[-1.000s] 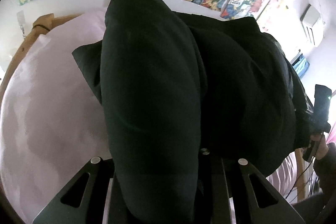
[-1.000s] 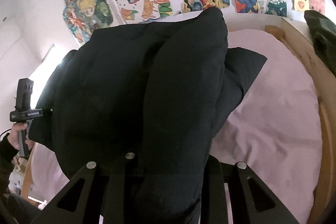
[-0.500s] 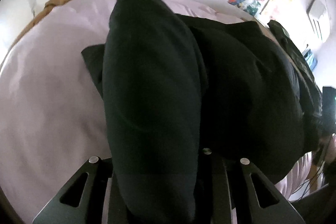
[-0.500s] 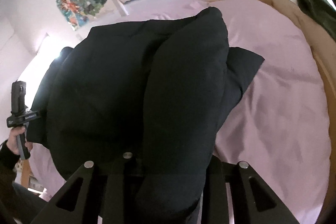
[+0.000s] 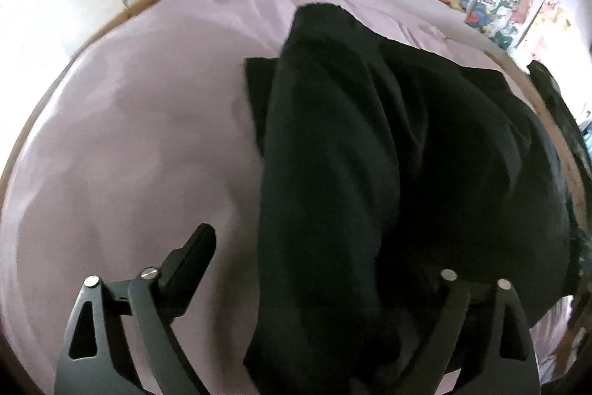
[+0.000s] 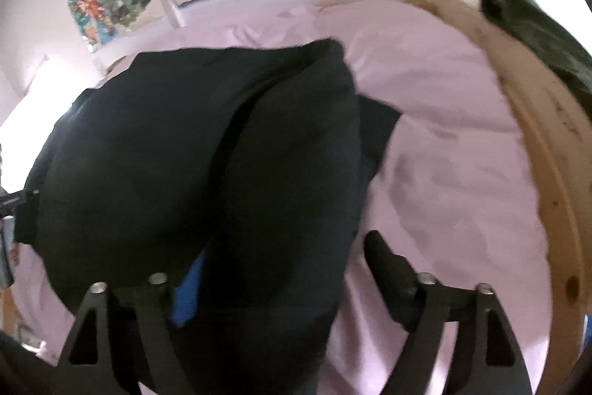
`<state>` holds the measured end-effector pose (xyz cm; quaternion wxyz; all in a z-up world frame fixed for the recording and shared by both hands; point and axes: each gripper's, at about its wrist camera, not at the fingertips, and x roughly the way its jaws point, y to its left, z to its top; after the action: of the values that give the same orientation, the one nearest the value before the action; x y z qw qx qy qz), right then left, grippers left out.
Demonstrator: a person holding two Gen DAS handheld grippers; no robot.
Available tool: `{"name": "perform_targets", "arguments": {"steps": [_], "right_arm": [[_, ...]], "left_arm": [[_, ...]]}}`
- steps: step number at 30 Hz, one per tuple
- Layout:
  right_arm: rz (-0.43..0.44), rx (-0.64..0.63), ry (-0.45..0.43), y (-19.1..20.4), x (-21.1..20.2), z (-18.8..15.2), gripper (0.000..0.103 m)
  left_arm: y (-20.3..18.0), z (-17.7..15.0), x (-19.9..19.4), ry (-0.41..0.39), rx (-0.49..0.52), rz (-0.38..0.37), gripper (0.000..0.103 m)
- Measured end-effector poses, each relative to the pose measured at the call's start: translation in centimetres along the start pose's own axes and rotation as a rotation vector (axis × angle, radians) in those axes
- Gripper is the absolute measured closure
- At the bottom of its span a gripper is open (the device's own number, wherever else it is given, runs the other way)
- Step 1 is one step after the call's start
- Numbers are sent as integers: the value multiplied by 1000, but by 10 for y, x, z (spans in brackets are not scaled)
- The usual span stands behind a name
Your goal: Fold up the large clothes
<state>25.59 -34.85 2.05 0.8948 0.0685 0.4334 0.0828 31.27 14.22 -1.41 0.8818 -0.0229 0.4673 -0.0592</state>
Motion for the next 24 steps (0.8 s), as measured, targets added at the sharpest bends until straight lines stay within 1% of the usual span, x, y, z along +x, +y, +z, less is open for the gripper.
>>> {"name": "perform_targets", "arguments": {"steps": [2, 4, 7, 10, 12, 14, 18, 19, 20, 21, 24], "right_arm": [[-23, 12, -16, -2, -6, -5, 14], [-33, 21, -37, -1, -12, -8, 5], [-52, 12, -85, 5, -24, -13, 3], [-96, -12, -126, 17, -31, -19, 2], [-127, -28, -160, 28, -38, -24, 2], [-125, -34, -194, 33, -45, -30, 1], [-105, -10, -254, 42, -58, -45, 1], [-109, -2, -272, 44, -61, -49, 1], [-113, 3, -290, 45, -64, -53, 1], [-113, 10, -315, 47, -68, -59, 1], [-108, 26, -350, 50, -75, -70, 1]], "left_arm": [[-7, -5, -10, -40, 24, 46, 12], [-12, -13, -21, -75, 33, 92, 6], [-19, -28, -39, -134, 12, 113, 4], [-29, -37, -55, -189, -25, 143, 4], [-40, -45, -70, -238, -31, 147, 4], [-51, -52, -82, -269, -23, 145, 4], [-65, -69, -96, -294, -23, 149, 4], [-67, -69, -95, -294, -27, 153, 4], [-70, -76, -96, -302, -36, 155, 4], [-72, -82, -98, -313, -42, 147, 4], [-76, -97, -101, -345, -64, 113, 4]]}}
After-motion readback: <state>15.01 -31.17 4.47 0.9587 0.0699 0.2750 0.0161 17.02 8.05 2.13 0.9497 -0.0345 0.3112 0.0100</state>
